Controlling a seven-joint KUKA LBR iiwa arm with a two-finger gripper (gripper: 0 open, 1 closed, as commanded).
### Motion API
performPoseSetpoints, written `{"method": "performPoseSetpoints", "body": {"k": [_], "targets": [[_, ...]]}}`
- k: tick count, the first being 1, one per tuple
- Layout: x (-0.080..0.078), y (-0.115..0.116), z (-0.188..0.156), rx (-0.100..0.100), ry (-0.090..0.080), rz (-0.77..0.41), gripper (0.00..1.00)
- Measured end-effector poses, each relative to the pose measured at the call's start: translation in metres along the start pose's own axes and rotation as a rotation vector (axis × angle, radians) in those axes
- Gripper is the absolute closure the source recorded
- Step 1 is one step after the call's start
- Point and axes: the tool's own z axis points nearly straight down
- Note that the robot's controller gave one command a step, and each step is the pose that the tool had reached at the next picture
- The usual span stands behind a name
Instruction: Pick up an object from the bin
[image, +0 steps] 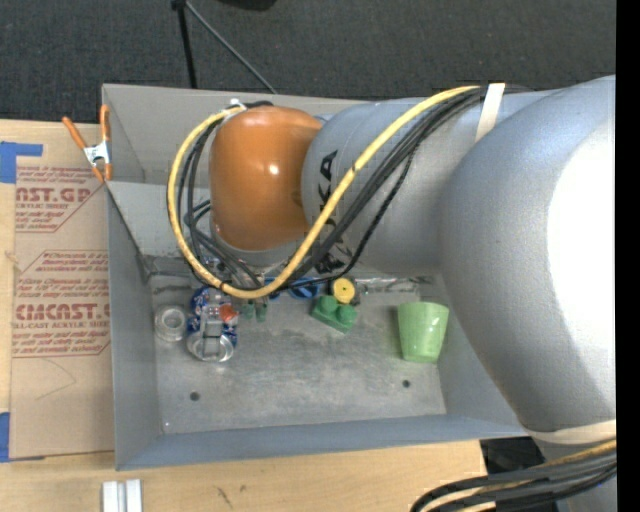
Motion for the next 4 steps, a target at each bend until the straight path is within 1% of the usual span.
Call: {"method": "performPoseSetpoints", "body": {"k": [1,2,3,4], "targets": [[0.028,-0.014,-0.146,-0.001,-0.01,-0.047,0.0],[0.029,-0.013,-0.021,0.004,0.006,0.21,0.0],[-0.003,-0.051,0.091,-0.002,-0.017,0.176,0.0],[-0.037,-0.035,0.099,-0.007,-0.026,0.119,0.0]]}}
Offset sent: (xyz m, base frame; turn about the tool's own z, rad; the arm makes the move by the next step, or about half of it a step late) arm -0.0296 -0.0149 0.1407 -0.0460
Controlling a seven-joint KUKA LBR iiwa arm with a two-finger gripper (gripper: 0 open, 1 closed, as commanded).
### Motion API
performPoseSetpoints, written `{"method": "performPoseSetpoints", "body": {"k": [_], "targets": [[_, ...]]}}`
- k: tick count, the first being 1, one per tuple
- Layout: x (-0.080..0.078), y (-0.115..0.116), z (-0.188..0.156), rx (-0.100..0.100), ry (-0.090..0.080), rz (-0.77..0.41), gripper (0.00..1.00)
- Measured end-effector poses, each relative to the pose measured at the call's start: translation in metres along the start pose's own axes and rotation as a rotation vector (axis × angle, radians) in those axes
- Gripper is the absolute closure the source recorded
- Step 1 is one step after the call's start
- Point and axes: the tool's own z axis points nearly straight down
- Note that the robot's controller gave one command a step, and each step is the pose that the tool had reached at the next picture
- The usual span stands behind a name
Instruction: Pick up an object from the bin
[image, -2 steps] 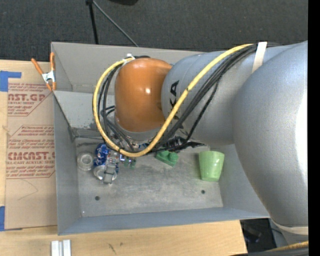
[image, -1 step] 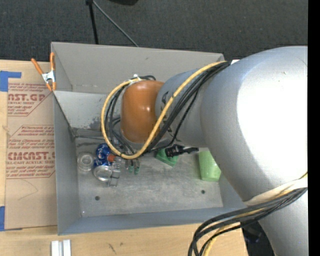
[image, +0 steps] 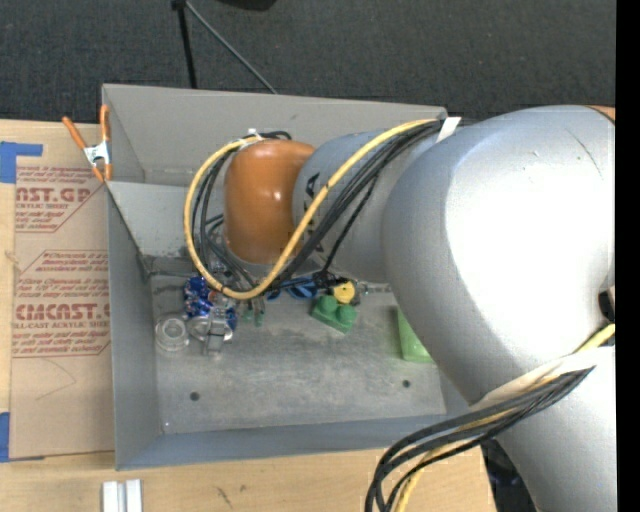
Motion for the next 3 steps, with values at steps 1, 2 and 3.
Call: {"method": "performPoseSetpoints", "body": {"k": [1,2,3], "targets": [[0.004,-0.002,0.003,0.005,0.013,0.0,1.0],[0.015,0.006,-0.171,0.005,0.017,-0.042,1.0],[0.035,-0.004,-0.165,0.006,0.026,-0.315,1.0]]}}
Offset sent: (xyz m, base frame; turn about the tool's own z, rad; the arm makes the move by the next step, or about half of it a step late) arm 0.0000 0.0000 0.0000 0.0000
